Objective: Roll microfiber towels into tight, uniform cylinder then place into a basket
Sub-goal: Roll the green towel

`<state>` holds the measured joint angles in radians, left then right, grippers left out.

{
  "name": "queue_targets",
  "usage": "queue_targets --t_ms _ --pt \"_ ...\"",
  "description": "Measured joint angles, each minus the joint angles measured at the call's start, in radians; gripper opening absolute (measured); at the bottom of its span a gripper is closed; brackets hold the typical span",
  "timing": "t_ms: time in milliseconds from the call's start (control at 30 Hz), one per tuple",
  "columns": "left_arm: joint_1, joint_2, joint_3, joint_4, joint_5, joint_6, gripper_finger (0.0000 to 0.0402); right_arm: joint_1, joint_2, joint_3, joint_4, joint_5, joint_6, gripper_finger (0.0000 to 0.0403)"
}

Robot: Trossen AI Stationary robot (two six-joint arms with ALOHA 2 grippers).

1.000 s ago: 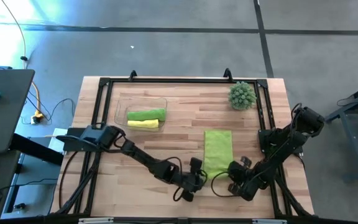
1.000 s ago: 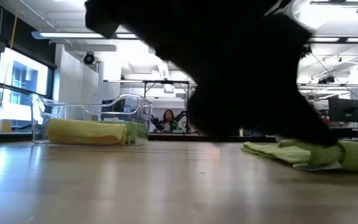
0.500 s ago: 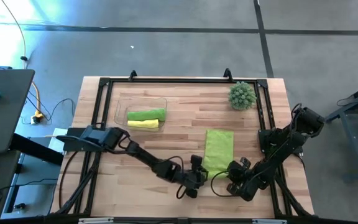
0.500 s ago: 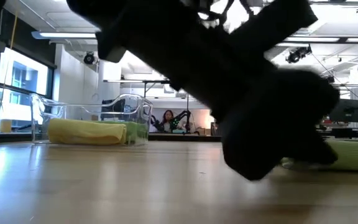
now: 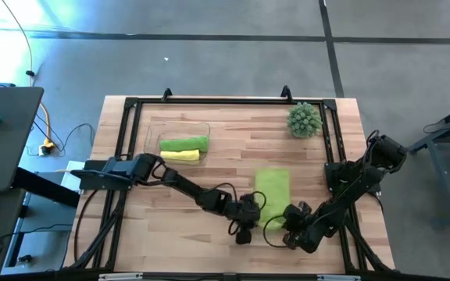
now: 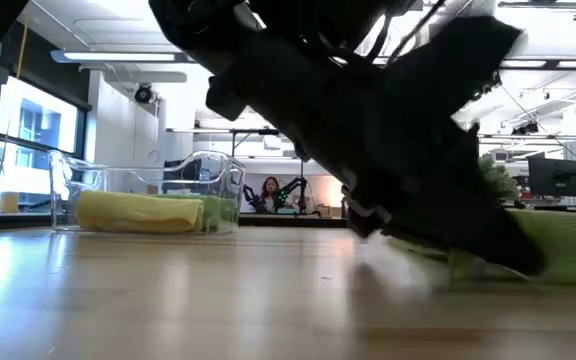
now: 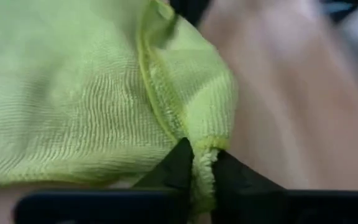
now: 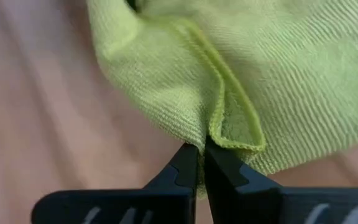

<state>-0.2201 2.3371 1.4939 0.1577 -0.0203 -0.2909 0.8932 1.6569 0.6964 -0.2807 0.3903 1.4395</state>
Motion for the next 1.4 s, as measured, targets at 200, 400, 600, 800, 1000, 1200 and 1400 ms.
queue_targets --t_ms 200,400,600,800,1000,1200,1400 --pt "-0.005 -0.002 0.000 0.015 0.296 -0.228 0.0016 -0.013 0.002 -0.001 0.197 -0.127 -0.084 0.0007" --pt "-0.012 -0.041 -0.005 -0.050 0.349 -0.238 0.0018 -0.055 -0.001 0.000 0.239 -0.253 -0.082 0.0007" --pt "-0.014 -0.094 -0.006 -0.174 0.322 -0.101 0.0027 -0.113 -0.020 -0.001 0.239 -0.383 -0.094 0.0007" --pt "-0.031 -0.156 -0.006 -0.269 0.269 0.055 0.0085 -0.170 -0.057 -0.002 0.227 -0.419 -0.094 0.0007" --pt "-0.088 -0.168 -0.006 -0.287 0.168 0.218 0.0154 -0.234 -0.059 -0.002 0.186 -0.449 -0.071 0.0007" --pt "-0.123 -0.170 -0.006 -0.183 0.115 0.405 0.0183 -0.297 -0.059 -0.002 0.186 -0.475 -0.075 0.0007" --pt "-0.113 -0.172 -0.005 -0.147 0.088 0.479 0.0178 -0.345 -0.060 0.000 0.187 -0.478 -0.078 0.0007"
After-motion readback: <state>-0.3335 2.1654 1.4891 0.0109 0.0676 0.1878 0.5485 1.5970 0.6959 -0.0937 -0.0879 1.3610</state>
